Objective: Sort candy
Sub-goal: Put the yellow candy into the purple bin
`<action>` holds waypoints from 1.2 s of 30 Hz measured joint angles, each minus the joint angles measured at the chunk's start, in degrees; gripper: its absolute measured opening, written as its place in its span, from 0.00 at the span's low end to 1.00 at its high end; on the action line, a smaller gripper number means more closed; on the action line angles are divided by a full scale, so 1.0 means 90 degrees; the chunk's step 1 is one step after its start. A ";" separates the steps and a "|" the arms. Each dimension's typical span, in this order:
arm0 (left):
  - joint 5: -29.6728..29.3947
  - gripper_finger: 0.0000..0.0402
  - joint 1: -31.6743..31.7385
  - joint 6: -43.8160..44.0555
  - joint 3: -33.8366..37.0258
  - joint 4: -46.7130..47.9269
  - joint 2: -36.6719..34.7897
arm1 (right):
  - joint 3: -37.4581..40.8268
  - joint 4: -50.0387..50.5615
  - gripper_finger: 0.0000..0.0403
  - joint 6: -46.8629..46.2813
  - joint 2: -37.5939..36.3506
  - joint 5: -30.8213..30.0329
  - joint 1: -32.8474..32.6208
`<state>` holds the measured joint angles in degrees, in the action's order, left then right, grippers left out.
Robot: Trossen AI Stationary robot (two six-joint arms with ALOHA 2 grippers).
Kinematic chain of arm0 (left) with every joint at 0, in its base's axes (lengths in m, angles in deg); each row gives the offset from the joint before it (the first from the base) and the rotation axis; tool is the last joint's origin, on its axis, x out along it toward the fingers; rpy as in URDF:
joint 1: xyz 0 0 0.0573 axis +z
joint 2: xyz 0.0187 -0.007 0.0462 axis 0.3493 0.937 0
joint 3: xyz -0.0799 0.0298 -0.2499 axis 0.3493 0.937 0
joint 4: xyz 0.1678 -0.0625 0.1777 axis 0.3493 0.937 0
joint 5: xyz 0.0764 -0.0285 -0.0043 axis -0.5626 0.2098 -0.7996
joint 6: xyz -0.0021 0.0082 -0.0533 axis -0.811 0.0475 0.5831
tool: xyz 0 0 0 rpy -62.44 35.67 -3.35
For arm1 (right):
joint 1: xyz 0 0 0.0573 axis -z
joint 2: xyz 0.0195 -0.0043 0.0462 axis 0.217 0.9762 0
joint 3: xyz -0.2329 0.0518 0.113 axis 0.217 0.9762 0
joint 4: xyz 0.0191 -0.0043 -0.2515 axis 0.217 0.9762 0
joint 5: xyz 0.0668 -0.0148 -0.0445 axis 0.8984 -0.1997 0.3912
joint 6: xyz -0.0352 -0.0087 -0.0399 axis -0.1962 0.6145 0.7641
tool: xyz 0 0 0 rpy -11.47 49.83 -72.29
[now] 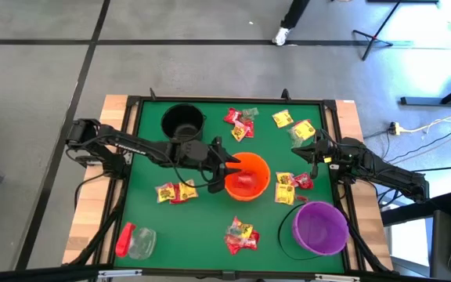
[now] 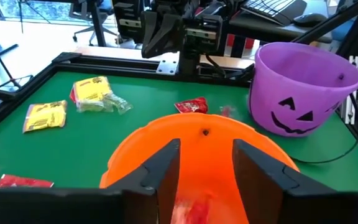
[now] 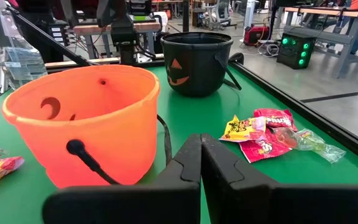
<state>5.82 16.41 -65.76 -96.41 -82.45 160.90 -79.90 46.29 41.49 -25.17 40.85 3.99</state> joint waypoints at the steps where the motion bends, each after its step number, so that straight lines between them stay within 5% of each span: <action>1: 0.0002 0.35 -0.0002 0.0000 0.0000 -0.0004 0.0000 | 0.0001 0.0000 0.00 -0.0002 0.0000 0.0000 0.0000; 19: -0.0224 0.35 -0.0104 -0.0642 -0.0012 0.0254 -0.0404 | 0.0001 0.0005 0.00 0.0000 0.0000 0.0006 0.0000; 22: -0.0370 0.35 -0.0115 -0.0594 -0.0017 0.0982 -0.0818 | 0.0000 0.0004 0.00 -0.0002 0.0000 0.0007 -0.0001; 28: -0.1228 0.35 -0.0304 0.0445 -0.0017 0.4079 -0.1686 | 0.0001 0.0005 0.00 -0.0002 0.0000 0.0005 -0.0001; 32: -0.1262 0.35 -0.0430 0.1683 0.0000 0.6304 -0.1678 | 0.0000 0.0005 0.00 -0.0002 -0.0002 0.0010 -0.0001; 36: -0.1202 0.35 -0.0710 0.2547 0.0037 0.7205 -0.1424 | 0.0002 0.0001 0.00 -0.0001 -0.0002 0.0010 -0.0001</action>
<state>-4.99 10.03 -42.83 -96.08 -17.61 148.08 -79.88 46.31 41.48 -25.19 40.94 3.98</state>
